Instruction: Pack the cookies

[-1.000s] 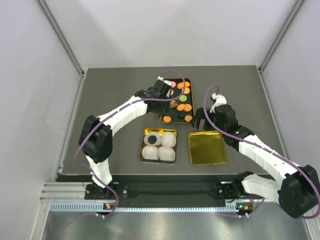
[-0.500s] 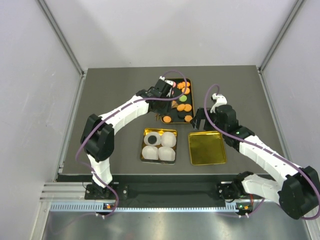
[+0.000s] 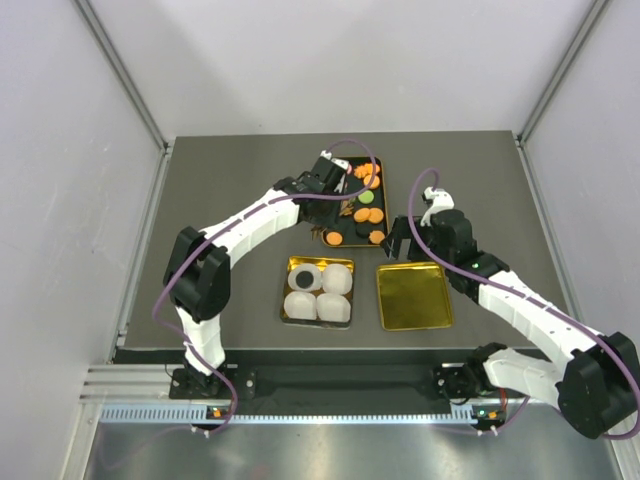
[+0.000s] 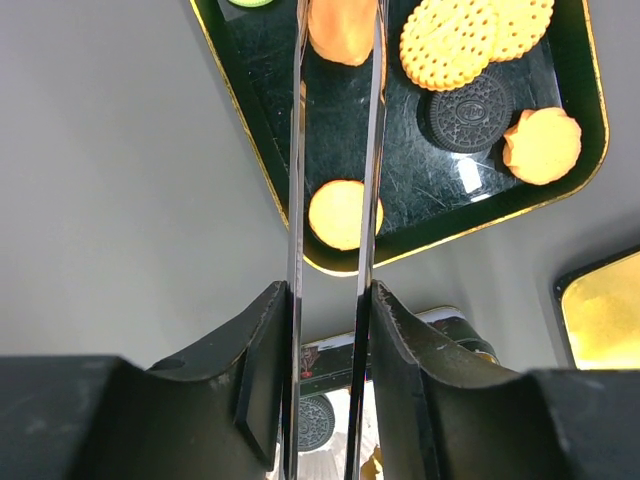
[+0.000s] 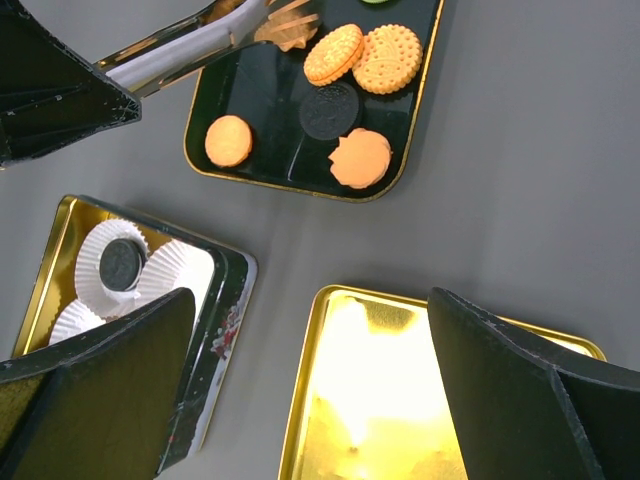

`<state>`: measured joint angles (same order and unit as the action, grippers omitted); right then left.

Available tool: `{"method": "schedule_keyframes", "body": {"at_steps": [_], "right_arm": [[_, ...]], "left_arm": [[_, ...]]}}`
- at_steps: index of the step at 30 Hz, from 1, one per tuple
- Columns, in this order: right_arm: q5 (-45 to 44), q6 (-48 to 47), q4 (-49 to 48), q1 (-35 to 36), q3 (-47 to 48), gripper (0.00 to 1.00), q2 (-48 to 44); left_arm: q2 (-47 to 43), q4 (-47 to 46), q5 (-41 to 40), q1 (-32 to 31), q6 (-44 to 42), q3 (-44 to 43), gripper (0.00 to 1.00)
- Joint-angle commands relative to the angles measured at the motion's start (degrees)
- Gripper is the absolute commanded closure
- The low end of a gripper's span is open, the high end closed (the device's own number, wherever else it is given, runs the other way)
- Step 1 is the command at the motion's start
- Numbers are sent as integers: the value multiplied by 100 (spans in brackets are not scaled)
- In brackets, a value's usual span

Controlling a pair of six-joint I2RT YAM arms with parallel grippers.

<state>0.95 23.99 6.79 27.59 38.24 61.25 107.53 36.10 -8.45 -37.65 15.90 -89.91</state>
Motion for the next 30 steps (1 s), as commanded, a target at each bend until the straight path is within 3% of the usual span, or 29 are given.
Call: {"method": "schedule_keyframes", "body": {"at_steps": [1, 16, 30], "right_arm": [[-42, -105, -125, -17, 166, 0, -96], [-42, -96, -125, -26, 175, 0, -43], [-16, -105, -125, -17, 193, 0, 18]], "left_arm": [[-284, 29, -148, 12, -131, -246, 64], [-1023, 214, 36, 3, -105, 61, 63], [-707, 258, 168, -6, -237, 158, 52]]}}
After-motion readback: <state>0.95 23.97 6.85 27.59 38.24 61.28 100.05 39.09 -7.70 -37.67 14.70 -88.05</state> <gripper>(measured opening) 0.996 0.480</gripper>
